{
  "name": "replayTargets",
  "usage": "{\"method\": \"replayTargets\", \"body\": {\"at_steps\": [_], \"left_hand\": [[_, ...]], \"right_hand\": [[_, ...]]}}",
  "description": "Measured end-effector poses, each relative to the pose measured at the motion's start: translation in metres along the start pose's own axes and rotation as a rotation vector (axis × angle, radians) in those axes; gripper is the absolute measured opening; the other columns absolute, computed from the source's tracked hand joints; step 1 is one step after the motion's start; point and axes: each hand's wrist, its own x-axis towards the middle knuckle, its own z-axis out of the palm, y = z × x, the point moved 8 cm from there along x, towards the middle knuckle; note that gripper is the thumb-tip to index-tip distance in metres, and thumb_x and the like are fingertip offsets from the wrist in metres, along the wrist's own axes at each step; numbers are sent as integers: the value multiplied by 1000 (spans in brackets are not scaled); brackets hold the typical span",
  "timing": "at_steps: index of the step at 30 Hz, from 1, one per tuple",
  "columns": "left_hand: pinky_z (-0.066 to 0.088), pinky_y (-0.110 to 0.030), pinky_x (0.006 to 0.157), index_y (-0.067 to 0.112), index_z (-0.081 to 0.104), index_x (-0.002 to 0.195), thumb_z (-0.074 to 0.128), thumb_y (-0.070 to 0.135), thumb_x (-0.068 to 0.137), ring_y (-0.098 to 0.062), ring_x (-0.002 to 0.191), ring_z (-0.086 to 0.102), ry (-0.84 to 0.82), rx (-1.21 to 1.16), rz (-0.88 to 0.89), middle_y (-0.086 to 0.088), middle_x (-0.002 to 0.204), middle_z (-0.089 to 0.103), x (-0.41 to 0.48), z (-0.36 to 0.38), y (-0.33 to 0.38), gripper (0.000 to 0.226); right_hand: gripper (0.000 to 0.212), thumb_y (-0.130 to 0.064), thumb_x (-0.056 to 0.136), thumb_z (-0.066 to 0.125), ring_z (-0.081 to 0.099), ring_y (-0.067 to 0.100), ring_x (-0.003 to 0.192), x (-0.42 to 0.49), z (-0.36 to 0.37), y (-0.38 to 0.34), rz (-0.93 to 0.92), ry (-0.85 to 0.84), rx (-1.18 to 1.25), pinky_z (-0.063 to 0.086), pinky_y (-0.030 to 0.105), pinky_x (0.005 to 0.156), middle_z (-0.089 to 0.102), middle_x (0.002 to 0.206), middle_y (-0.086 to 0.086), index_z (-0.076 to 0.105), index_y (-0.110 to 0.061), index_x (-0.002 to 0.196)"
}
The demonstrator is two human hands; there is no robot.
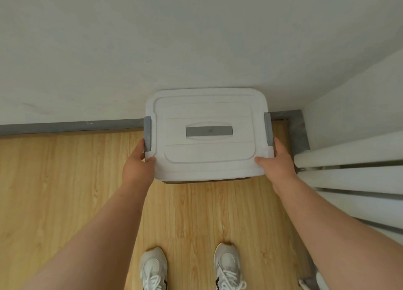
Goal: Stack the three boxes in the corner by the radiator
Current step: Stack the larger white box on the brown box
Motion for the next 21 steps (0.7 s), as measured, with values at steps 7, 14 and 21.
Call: {"method": "replayTargets", "body": {"at_steps": [7,14,21], "left_hand": [[40,-30,79,36,27,146,50,14,92,-16,103,50,-20,-68,-14,-1,138,50,0,1,-3,62],[49,-39,94,20,42,140,40,29,96,-24,107,60,127,-545,-448,-5,131,56,-8,0,-53,44],[48,-42,96,17,52,127,45,16,94,-25,113,56,28,-606,-491,-2,127,55,12,30,-106,34]], "right_hand": [[84,-4,86,65,47,24,127,-2,2,3,21,0,51,42,36,101,41,149,4,19,-27,153],[43,-30,97,39,59,25,110,-11,-11,52,420,191,466,49,43,96,59,128,9,46,-16,137],[28,-18,98,39,61,28,105,6,23,102,542,96,405,54,40,89,59,112,10,58,-11,117]]}}
